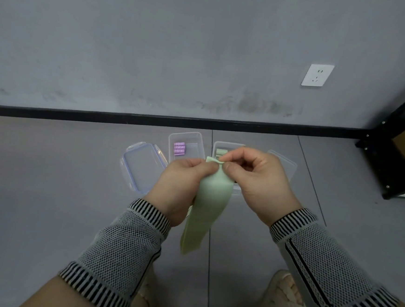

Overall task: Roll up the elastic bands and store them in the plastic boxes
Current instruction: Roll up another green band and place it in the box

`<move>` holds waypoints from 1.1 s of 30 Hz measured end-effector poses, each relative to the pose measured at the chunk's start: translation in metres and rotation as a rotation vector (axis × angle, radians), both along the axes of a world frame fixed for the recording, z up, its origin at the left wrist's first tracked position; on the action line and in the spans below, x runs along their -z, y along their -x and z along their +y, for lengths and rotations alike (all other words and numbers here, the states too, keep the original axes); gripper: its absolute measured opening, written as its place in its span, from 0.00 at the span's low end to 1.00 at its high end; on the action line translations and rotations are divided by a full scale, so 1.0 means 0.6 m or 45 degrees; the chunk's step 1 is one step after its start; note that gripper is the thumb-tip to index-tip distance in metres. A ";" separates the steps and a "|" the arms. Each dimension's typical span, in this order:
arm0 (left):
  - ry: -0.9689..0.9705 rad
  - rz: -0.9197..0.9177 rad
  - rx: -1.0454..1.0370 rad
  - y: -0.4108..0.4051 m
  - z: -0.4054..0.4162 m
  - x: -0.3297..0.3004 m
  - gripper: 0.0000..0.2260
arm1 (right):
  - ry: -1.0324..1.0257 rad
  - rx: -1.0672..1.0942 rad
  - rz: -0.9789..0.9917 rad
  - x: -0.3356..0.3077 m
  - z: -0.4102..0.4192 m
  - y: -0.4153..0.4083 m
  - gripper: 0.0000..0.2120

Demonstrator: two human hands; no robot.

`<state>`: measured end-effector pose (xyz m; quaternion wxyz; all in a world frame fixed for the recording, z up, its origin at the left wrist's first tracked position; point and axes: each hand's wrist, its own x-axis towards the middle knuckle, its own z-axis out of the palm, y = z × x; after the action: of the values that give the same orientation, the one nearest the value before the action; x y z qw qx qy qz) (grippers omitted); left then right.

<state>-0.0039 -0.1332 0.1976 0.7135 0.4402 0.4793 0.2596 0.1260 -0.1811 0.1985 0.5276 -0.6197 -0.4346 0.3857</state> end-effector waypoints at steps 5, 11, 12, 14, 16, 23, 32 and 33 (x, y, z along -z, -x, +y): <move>0.123 -0.019 -0.057 0.001 0.003 -0.008 0.08 | -0.045 -0.013 -0.158 0.001 -0.004 0.000 0.10; 0.168 -0.027 -0.102 0.001 0.003 -0.008 0.12 | -0.089 -0.018 -0.426 0.010 0.000 -0.001 0.13; 0.175 -0.033 -0.112 0.001 0.002 -0.011 0.13 | -0.100 -0.018 -0.469 0.010 0.000 -0.002 0.14; 0.198 -0.044 -0.107 0.001 0.001 -0.019 0.16 | -0.113 -0.030 -0.540 0.011 0.000 -0.002 0.12; 0.195 -0.032 -0.062 0.002 0.000 -0.022 0.16 | -0.127 -0.051 -0.612 0.012 0.000 -0.003 0.09; 0.085 -0.036 -0.007 0.004 0.000 -0.014 0.13 | -0.168 -0.023 -0.582 0.014 0.001 -0.008 0.09; -0.205 0.062 -0.002 -0.001 -0.001 -0.014 0.11 | -0.044 0.038 0.001 -0.002 -0.006 -0.009 0.08; -0.234 0.071 0.004 -0.001 -0.001 -0.013 0.11 | -0.050 0.032 -0.047 -0.003 -0.006 -0.009 0.08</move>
<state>-0.0032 -0.1339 0.2055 0.6569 0.5116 0.4725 0.2891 0.1311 -0.1848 0.2001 0.5363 -0.6216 -0.4441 0.3589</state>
